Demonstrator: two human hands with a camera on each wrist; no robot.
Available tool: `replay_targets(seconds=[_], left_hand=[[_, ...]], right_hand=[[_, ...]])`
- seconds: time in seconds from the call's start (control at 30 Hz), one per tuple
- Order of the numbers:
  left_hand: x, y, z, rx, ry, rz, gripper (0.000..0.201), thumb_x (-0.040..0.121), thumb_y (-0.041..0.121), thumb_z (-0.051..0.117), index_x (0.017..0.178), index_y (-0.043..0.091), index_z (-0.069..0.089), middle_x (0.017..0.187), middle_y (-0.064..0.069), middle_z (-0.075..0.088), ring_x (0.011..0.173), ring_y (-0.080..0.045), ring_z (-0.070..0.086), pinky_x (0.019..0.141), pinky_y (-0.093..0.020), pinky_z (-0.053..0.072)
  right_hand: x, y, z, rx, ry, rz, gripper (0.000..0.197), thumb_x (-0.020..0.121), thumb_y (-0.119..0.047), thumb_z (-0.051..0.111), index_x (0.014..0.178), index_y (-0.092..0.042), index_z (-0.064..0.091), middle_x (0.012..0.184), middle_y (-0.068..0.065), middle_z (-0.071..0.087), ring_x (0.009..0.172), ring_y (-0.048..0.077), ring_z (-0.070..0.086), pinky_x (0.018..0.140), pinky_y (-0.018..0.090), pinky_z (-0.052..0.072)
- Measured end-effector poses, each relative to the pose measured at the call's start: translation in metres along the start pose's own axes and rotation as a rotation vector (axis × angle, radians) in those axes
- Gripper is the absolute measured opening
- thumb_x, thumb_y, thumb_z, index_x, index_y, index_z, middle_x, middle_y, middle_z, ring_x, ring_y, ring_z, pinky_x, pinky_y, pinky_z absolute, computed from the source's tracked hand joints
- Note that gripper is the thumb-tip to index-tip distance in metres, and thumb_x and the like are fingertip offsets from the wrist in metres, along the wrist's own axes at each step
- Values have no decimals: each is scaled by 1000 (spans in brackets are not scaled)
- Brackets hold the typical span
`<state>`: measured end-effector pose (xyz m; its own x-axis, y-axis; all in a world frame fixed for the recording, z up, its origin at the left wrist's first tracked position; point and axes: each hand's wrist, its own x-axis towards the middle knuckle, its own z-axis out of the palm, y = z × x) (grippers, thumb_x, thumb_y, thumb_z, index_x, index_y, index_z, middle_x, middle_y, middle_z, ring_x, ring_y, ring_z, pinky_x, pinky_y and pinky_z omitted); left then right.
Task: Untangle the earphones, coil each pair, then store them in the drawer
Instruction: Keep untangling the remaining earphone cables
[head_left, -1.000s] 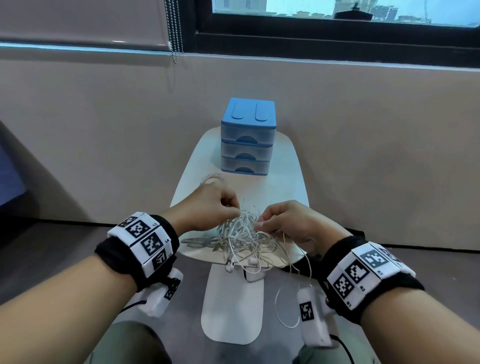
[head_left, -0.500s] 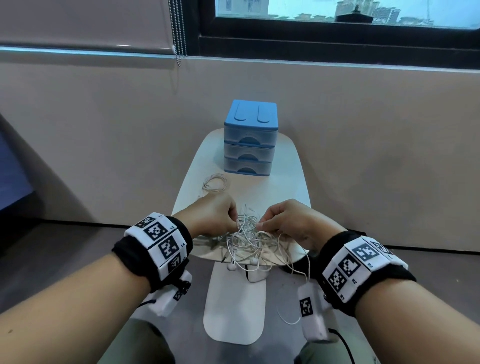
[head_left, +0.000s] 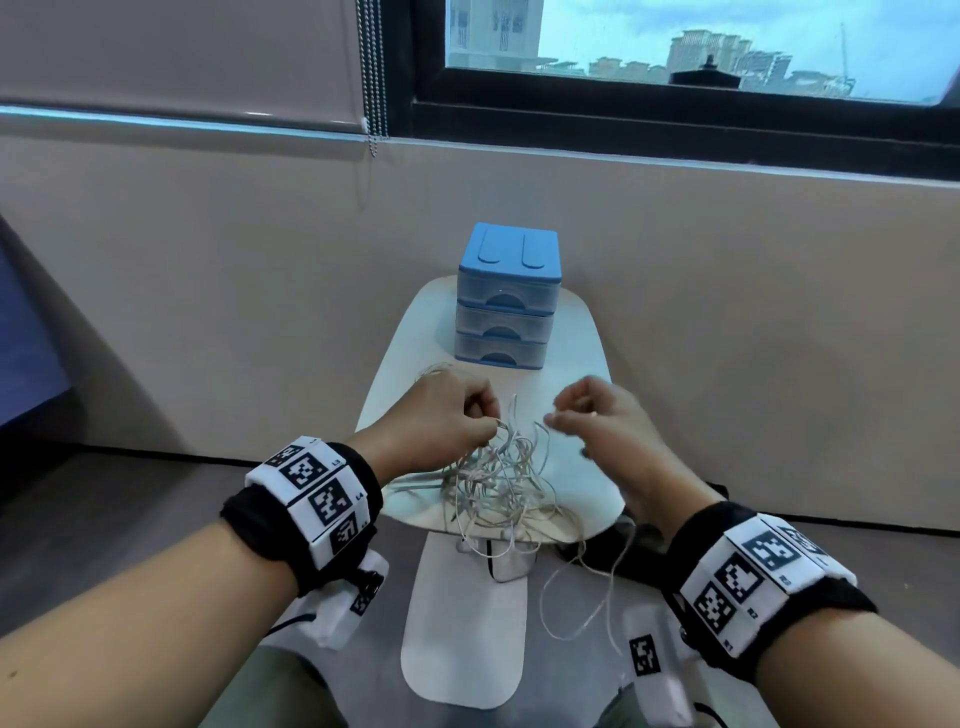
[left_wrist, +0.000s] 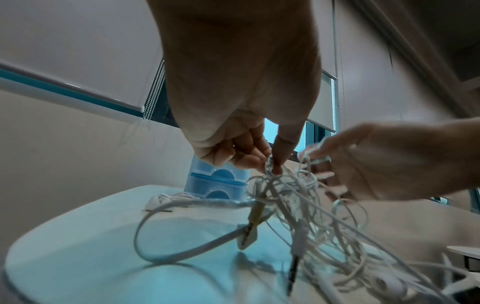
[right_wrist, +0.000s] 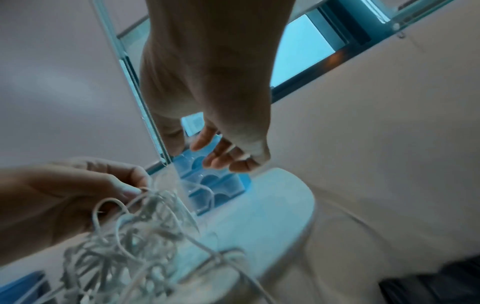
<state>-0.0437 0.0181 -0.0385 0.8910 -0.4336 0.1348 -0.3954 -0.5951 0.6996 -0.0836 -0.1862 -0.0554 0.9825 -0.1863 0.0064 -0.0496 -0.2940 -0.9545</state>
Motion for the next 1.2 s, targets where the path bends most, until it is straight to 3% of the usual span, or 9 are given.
replay_targets(seconds=[0.13,0.27,0.37,0.47,0.7,0.87,1.07,1.13,1.2], left_hand=[[0,1,3,-89,-36,49,16,91,6,67,83,20,69,76,5,66,62,-1,60,65,-18,49],[-2,5,4,-164,15,117,15,92,8,69,82,19,68,78,-1,70,67,-6,61,68,-24,50],[-5,3,5,-218,125,121,11,94,11,67,86,18,67,77,0,71,69,-10,62,72,-32,52],[-7,3,2,-340,213,81,9,99,10,62,92,15,66,78,-1,74,70,-13,63,75,-37,54],[-11,11,5,-438,90,0,15,94,1,57,103,13,61,68,3,63,67,-17,52,67,-31,44],[-17,15,13,-445,-108,1,16,98,8,62,113,4,61,65,6,57,59,-12,50,55,-23,41],[-11,8,12,-345,-68,24,22,103,28,61,83,23,69,73,-1,65,64,-10,57,62,-27,46],[-8,5,12,-329,-38,63,29,105,29,57,80,30,71,73,2,65,57,-5,54,60,-27,44],[-7,4,13,-347,3,105,34,106,29,55,76,35,70,73,1,65,57,-8,55,57,-29,46]], right_hand=[[5,-29,2,-119,23,-359,20,79,-5,81,85,-15,64,88,-1,71,84,17,67,79,33,55],[6,-30,13,-216,-154,-301,34,78,-16,84,98,-29,59,94,1,73,92,22,69,87,45,58],[4,-22,14,-253,-171,-308,20,75,-34,80,89,-32,65,84,-1,73,81,25,71,80,50,60],[0,-19,9,-381,-198,-284,14,86,-16,77,77,-23,70,77,1,73,74,24,71,81,51,59],[-4,-29,9,-477,-66,-357,17,89,-21,75,76,-26,65,90,-8,64,77,12,61,70,27,50],[-5,-55,22,-390,57,-565,16,92,-17,70,78,-21,61,64,-7,62,53,7,49,56,24,42],[-14,-66,22,-367,266,-903,10,95,-9,67,88,-13,61,74,-7,58,66,11,51,61,25,42],[-16,-67,20,-363,268,-901,10,93,-8,67,99,-15,62,77,-9,59,65,10,54,62,22,43],[-16,-63,19,-363,228,-791,33,86,-6,68,114,-20,58,82,-7,60,65,13,56,62,17,42]])
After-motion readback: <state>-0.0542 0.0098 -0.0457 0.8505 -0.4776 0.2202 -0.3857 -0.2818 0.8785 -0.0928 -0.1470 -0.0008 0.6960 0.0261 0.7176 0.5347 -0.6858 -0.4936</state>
